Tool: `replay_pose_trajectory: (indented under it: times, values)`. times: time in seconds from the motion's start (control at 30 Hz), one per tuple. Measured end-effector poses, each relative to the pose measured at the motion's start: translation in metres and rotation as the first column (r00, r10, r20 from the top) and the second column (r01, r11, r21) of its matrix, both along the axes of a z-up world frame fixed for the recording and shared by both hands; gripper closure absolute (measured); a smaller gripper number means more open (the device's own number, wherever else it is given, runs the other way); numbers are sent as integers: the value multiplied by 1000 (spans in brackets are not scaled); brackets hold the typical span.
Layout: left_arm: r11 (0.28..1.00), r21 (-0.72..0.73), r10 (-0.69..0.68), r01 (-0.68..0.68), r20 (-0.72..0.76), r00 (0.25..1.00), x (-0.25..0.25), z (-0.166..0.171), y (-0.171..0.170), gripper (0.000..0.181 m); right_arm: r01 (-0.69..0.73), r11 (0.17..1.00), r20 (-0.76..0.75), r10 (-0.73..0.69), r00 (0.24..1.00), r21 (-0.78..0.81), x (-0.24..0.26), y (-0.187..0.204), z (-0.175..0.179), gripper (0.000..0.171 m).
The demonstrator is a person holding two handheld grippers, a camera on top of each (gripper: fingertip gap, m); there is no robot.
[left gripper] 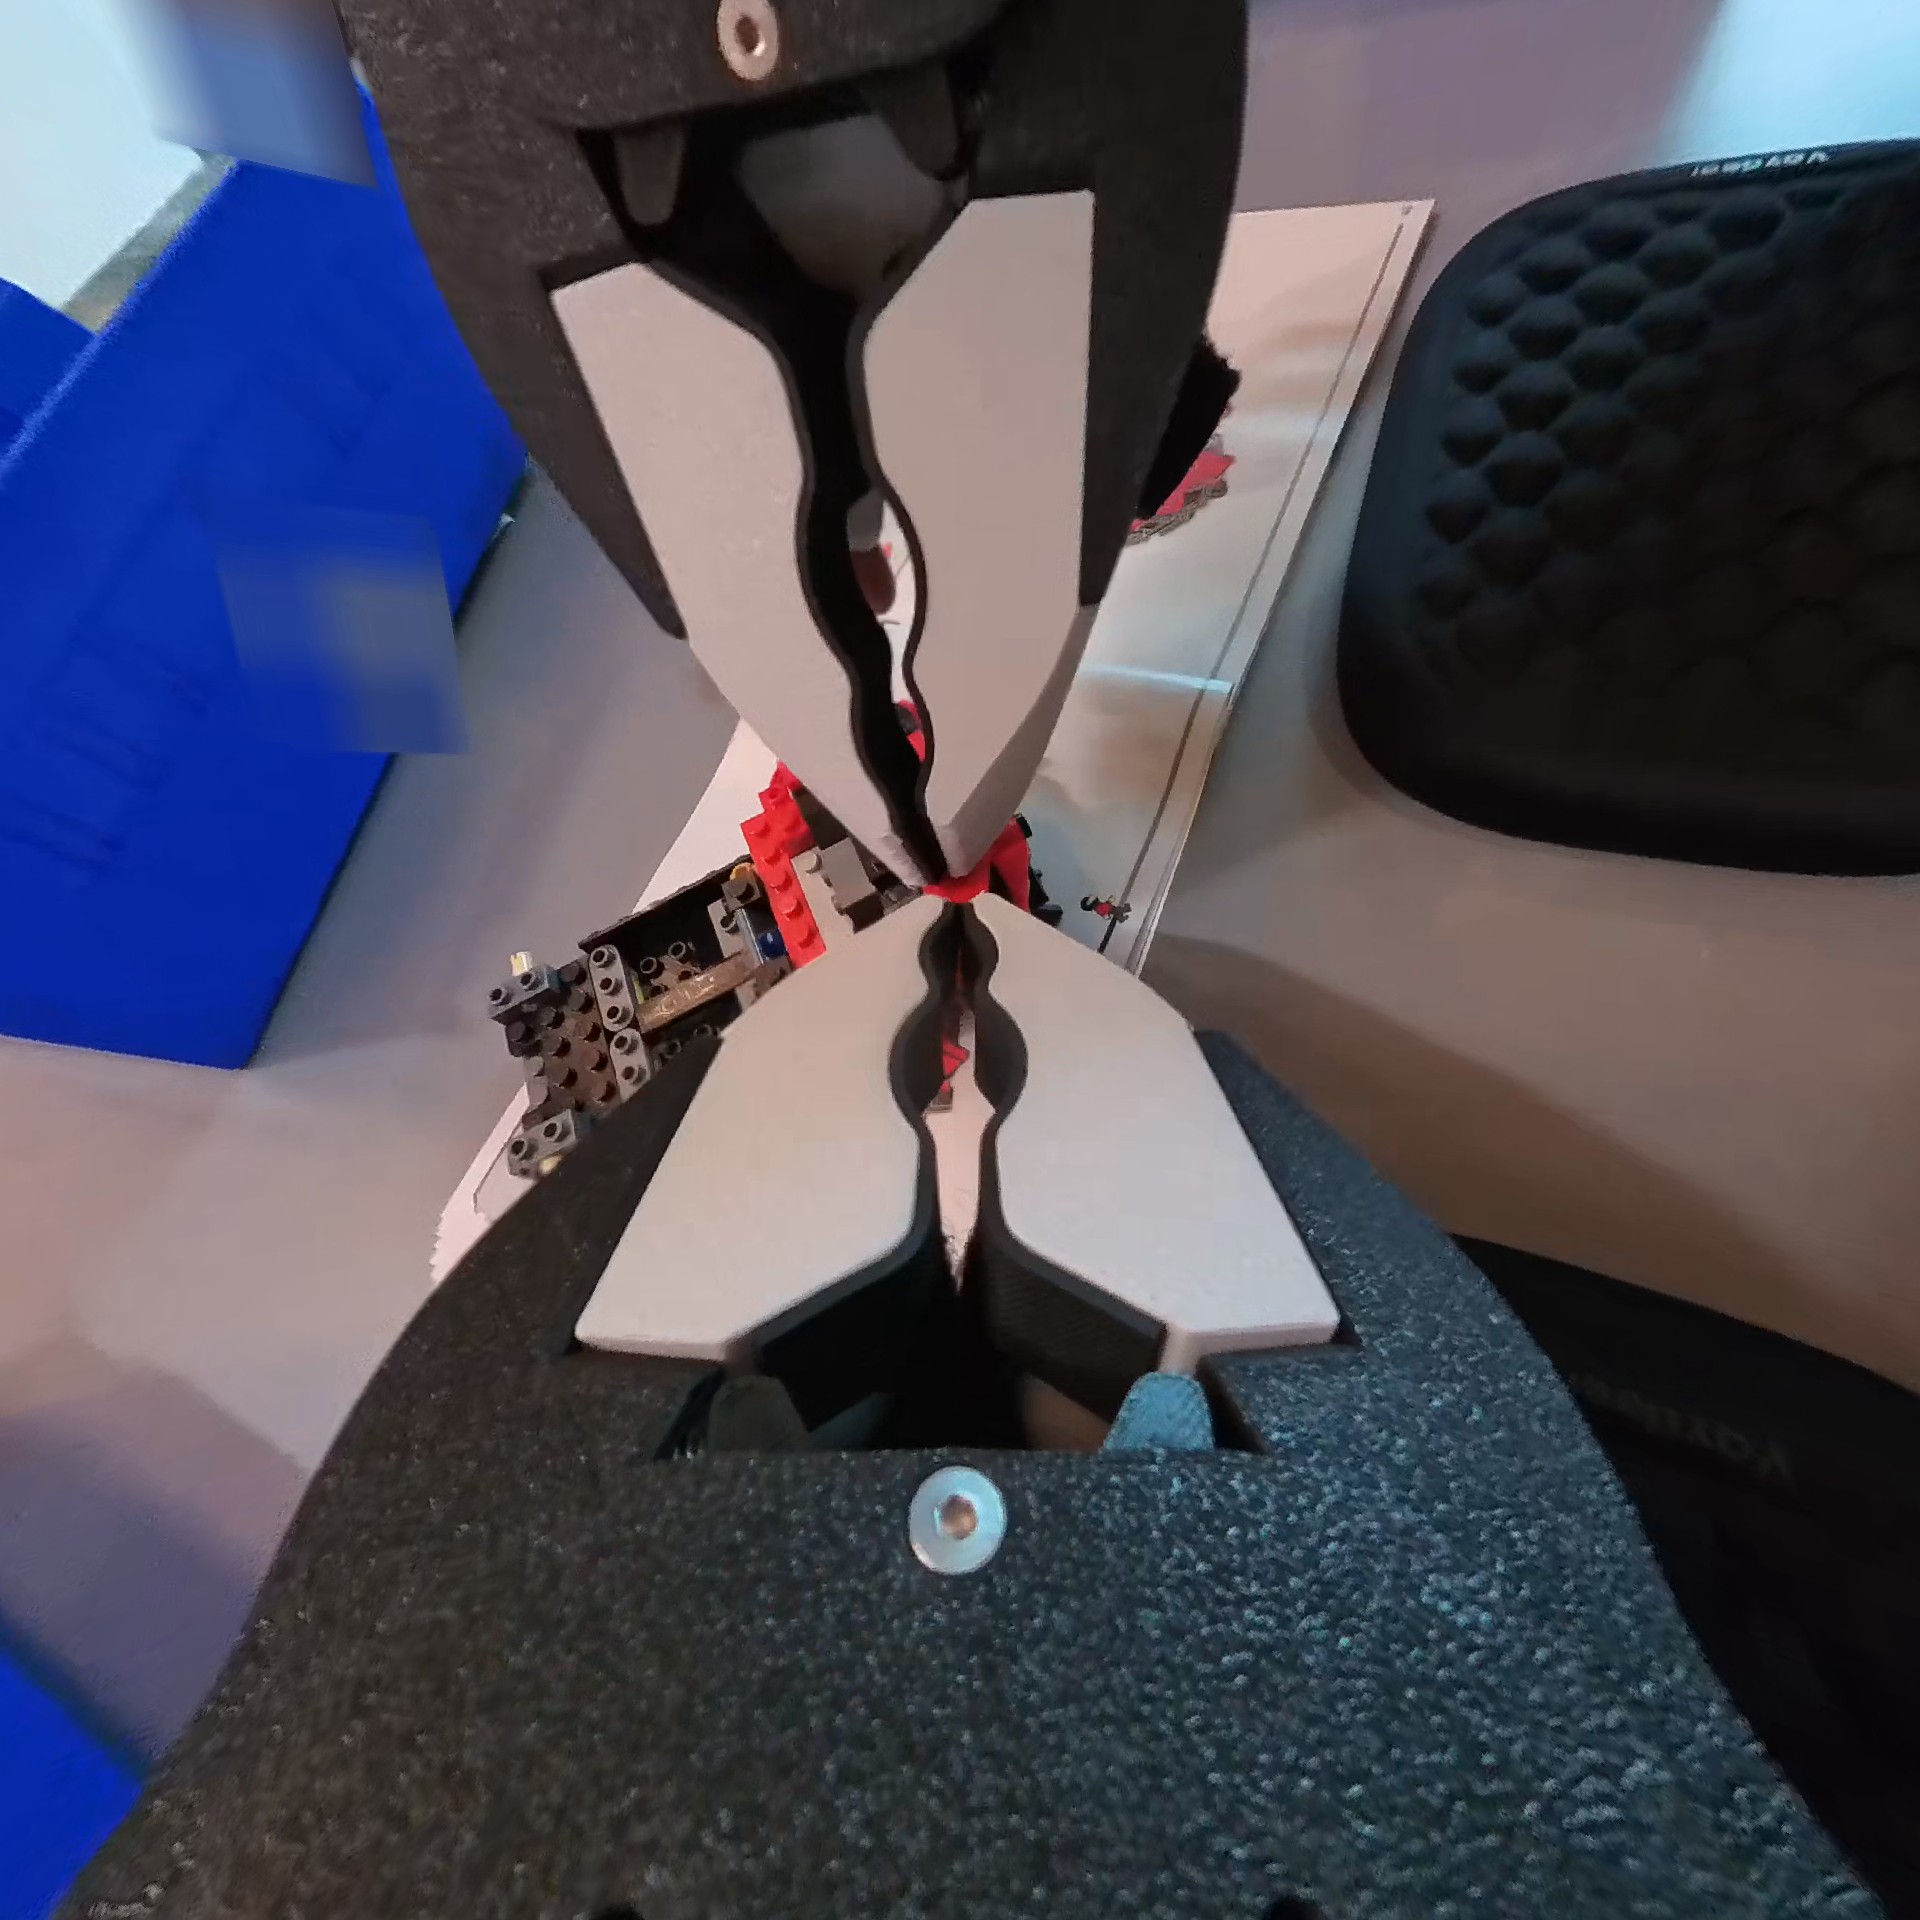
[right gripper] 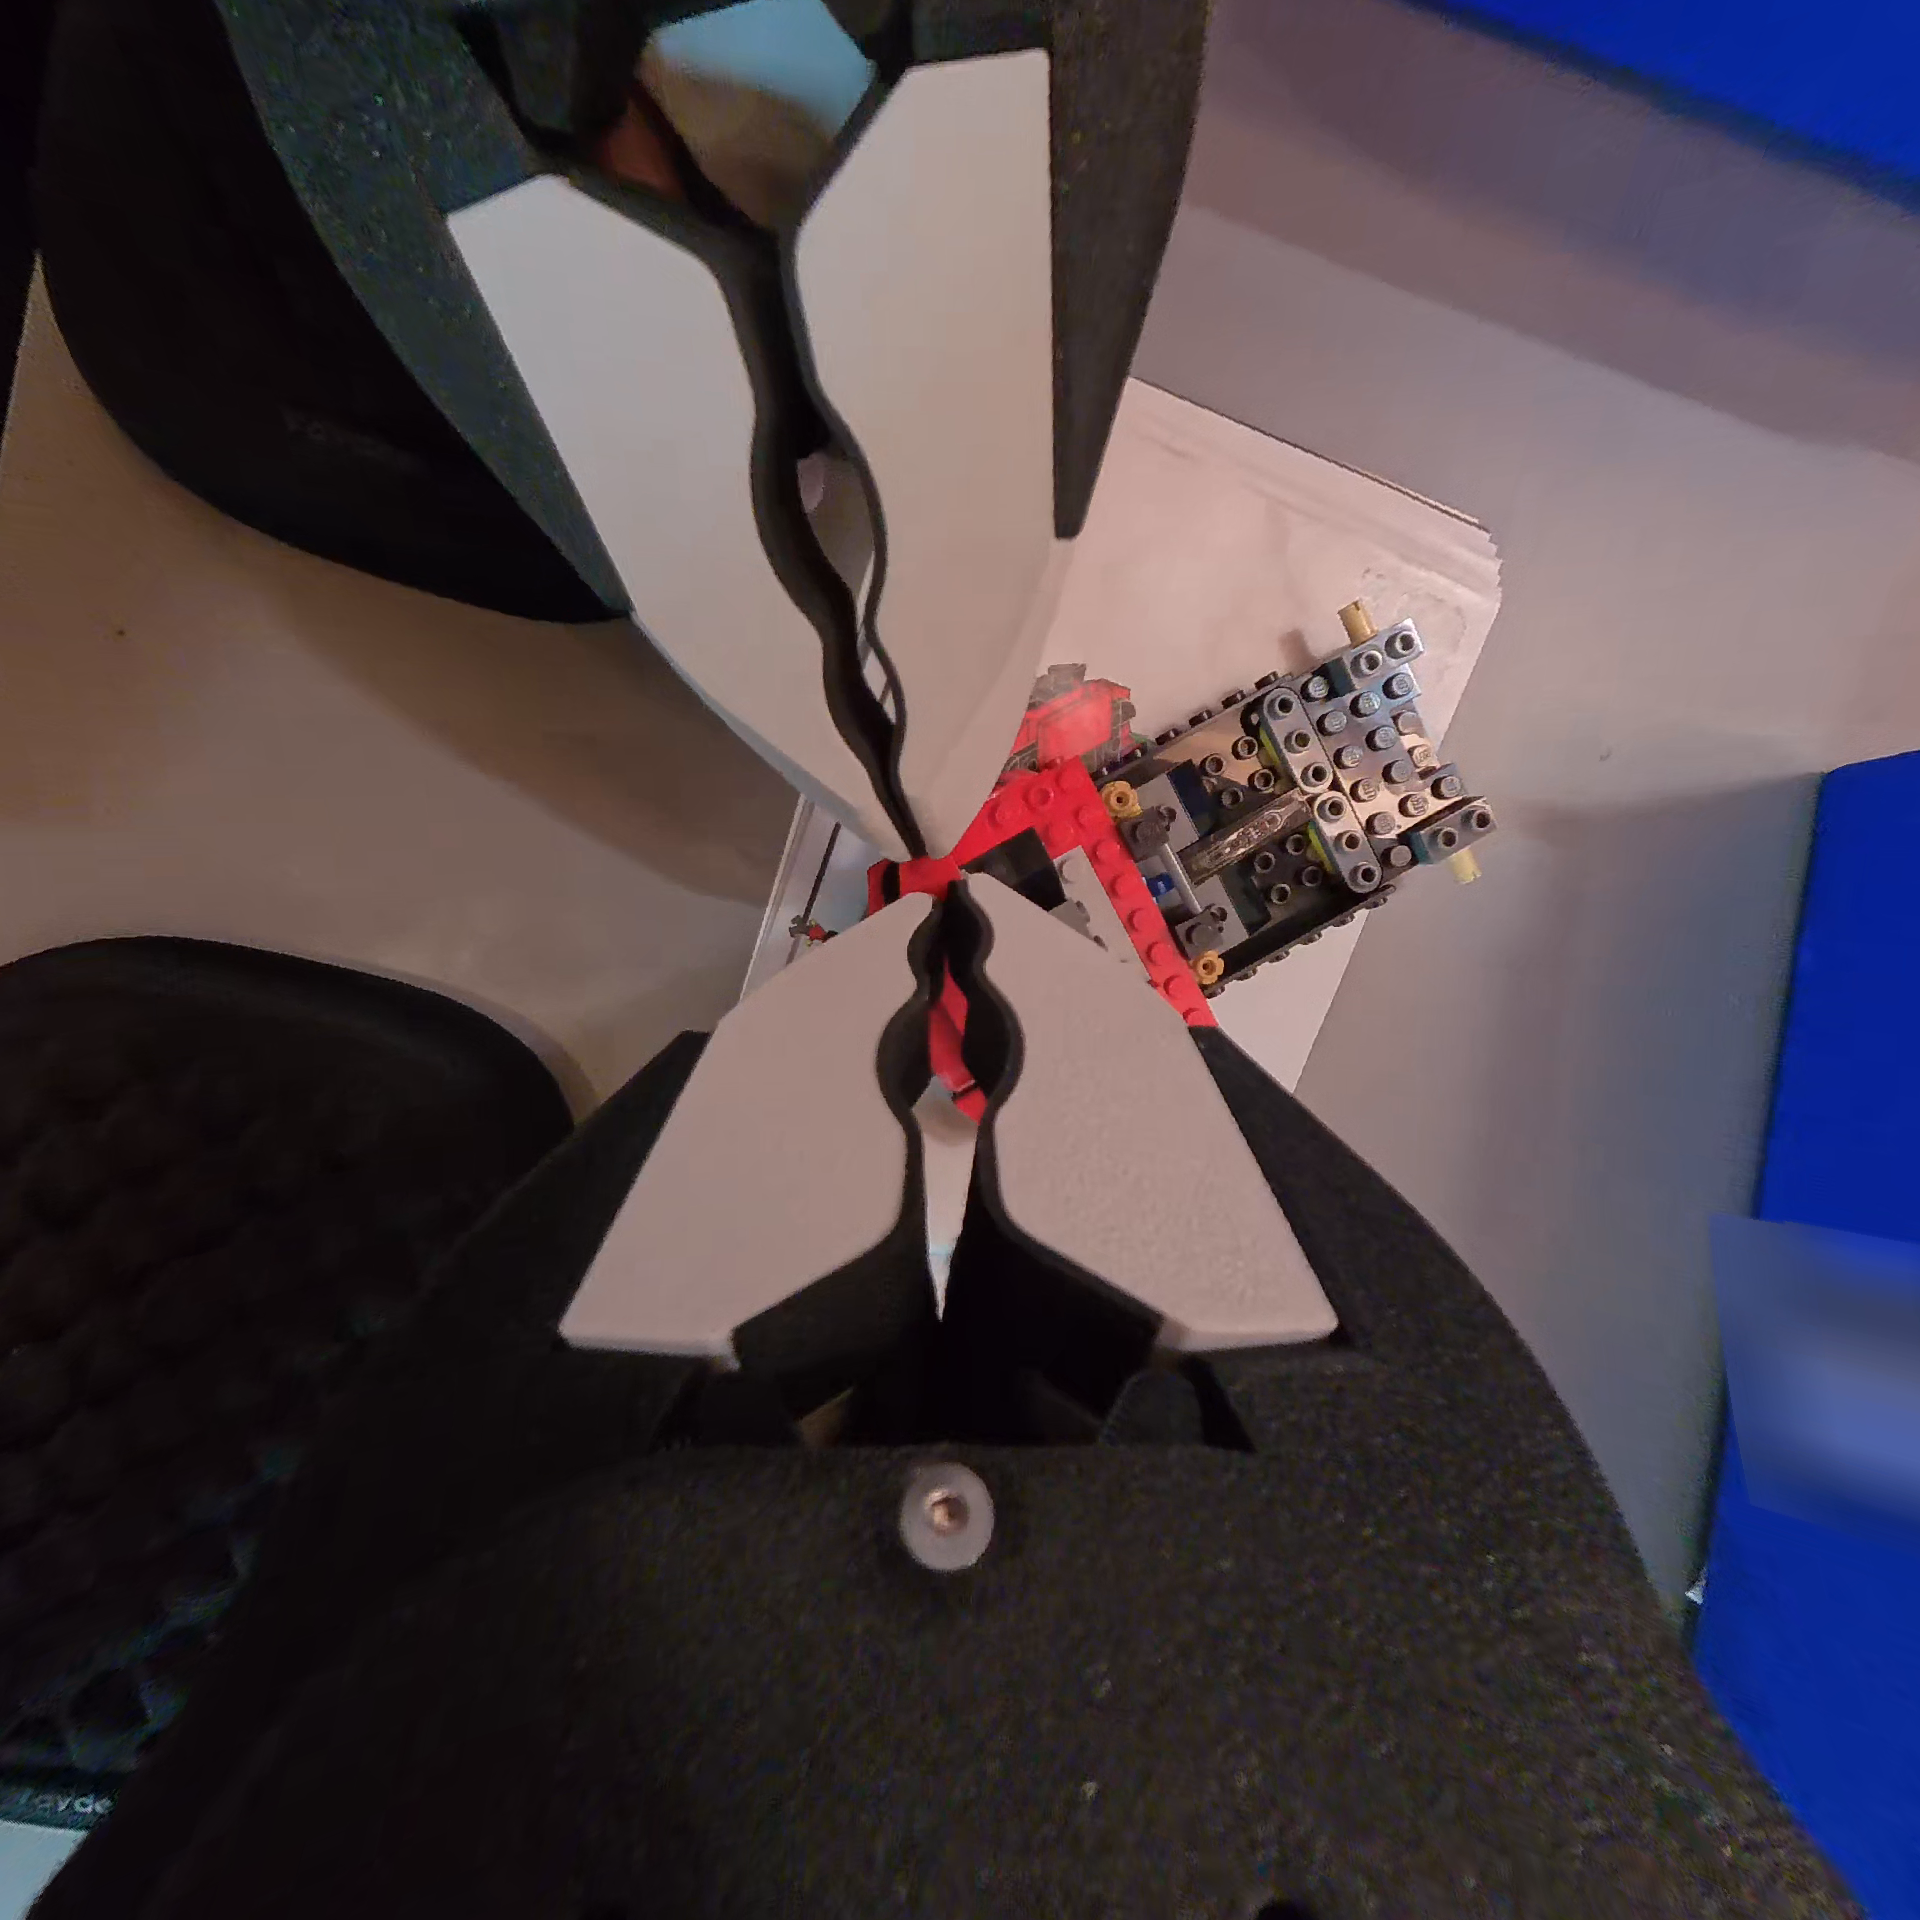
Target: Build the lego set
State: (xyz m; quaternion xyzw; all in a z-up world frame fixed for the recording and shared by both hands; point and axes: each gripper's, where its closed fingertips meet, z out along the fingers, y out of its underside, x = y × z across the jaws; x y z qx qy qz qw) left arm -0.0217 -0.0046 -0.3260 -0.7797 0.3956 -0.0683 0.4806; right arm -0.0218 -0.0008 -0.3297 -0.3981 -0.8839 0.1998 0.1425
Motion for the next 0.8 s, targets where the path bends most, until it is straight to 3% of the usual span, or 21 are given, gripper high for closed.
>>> replay_pose_trajectory:
  times: [0.47, 0.6, 0.77, 0.8]
  values:
    - [997, -71, 11, -9, 35, 999, -1, -2, -1, 181, 8, 1000, -7, -9, 1000, -26, -2, -1, 0, 171]
    - [999, -46, 12, -10, 39, 999, -2, 0, -1, 181, -14, 1000, -66, 12, 998, -27, -1, 0, 3, 171]
    - [1000, -10, 28, -28, 100, 995, -9, 10, -2, 181, 57, 991, -147, -75, 986, -121, 5, 12, 14, 171]
    - [1000, -13, 23, -21, 92, 996, -9, 9, -2, 181, 59, 992, -143, -75, 987, -112, 7, 13, 12, 162]
